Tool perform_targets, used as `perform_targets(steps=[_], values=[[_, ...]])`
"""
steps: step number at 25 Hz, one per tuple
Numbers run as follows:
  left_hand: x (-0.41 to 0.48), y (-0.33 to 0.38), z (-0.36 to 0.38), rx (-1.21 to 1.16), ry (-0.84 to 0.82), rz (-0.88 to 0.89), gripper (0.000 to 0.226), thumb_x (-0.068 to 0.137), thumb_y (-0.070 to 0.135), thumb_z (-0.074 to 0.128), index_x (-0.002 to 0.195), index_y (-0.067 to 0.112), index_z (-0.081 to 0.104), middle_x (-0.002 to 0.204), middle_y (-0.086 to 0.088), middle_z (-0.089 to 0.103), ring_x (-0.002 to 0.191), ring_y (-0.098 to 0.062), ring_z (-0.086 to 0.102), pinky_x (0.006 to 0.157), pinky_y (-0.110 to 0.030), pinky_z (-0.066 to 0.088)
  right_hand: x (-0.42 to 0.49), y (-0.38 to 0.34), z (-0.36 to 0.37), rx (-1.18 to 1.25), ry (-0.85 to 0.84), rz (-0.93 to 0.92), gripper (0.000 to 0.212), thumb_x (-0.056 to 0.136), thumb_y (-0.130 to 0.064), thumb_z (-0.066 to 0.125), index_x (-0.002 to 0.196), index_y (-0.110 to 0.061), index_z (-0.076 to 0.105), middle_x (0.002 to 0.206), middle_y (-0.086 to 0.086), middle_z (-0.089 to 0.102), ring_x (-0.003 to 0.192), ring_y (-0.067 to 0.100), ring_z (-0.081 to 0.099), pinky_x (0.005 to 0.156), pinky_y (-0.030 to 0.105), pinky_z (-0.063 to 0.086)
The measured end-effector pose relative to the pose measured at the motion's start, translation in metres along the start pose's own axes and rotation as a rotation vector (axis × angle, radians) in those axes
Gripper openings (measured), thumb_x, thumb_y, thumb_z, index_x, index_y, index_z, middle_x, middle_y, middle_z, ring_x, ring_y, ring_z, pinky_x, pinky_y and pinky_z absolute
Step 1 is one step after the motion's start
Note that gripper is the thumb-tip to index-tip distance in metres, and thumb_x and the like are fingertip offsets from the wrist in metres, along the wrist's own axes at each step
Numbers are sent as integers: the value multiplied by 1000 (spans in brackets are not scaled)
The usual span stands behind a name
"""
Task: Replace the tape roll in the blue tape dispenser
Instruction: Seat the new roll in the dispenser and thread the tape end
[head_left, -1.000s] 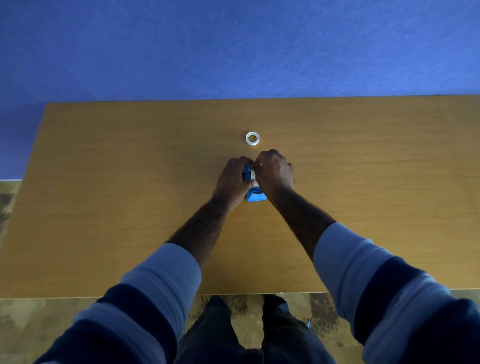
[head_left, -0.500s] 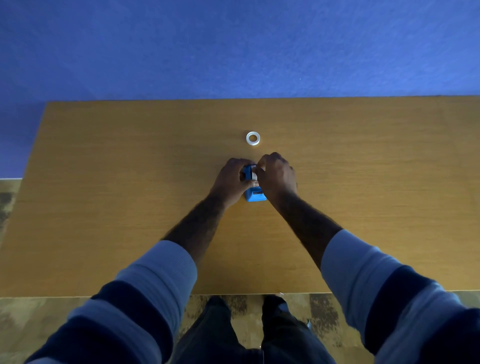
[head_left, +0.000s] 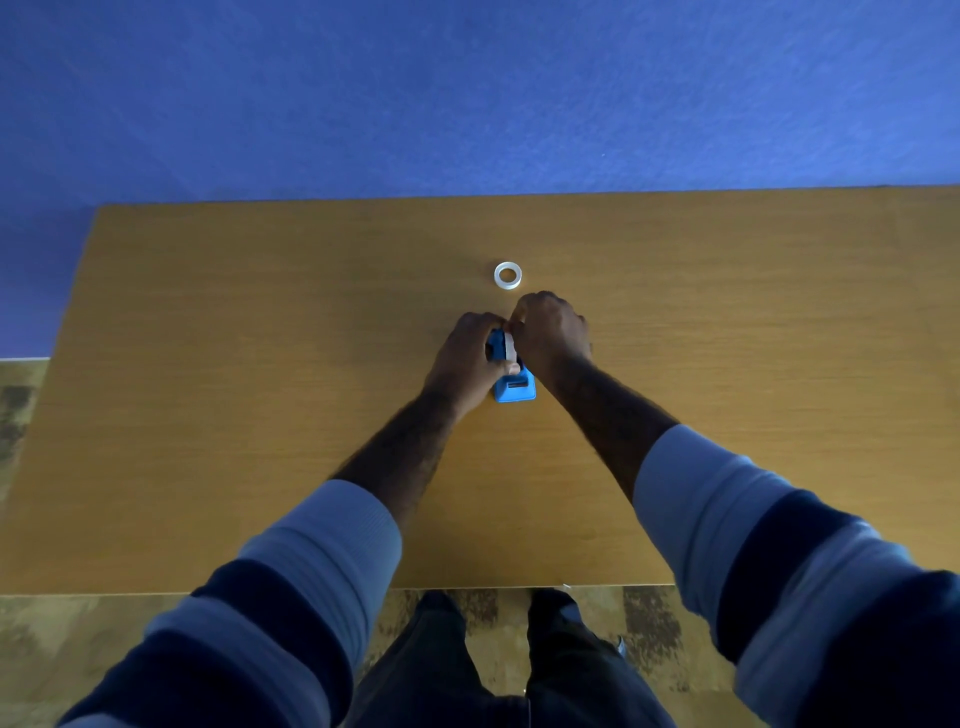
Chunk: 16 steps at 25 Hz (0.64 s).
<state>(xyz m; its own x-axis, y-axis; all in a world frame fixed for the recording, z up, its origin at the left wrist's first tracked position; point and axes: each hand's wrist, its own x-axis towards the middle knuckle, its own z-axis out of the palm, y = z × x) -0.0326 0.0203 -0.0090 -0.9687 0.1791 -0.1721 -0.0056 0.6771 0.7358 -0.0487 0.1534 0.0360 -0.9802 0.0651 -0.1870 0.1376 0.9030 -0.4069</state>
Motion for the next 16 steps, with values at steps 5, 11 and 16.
perform_targets(steps=[5,11,16], values=[[-2,0,-2,-6,-15,17,49,76,16,84,118,21,60,120,2,56,105,-12,59,90,-29,55,-7,5,5,16,17,-46,15,98,-19,58,100,-9,69,99,7,65,89,24,62,83,45,55],[0,3,-3,-10,-30,16,46,75,13,83,112,24,58,118,2,56,104,-12,60,91,-37,58,-10,7,9,-33,61,-94,14,98,-18,59,99,-8,68,100,8,65,91,24,63,81,43,55],[-2,-2,-2,-45,-14,21,51,75,19,85,114,27,54,118,5,57,105,-12,62,89,-37,59,-2,6,7,4,11,-78,15,97,-17,60,97,-6,70,97,9,66,88,25,63,77,45,59]])
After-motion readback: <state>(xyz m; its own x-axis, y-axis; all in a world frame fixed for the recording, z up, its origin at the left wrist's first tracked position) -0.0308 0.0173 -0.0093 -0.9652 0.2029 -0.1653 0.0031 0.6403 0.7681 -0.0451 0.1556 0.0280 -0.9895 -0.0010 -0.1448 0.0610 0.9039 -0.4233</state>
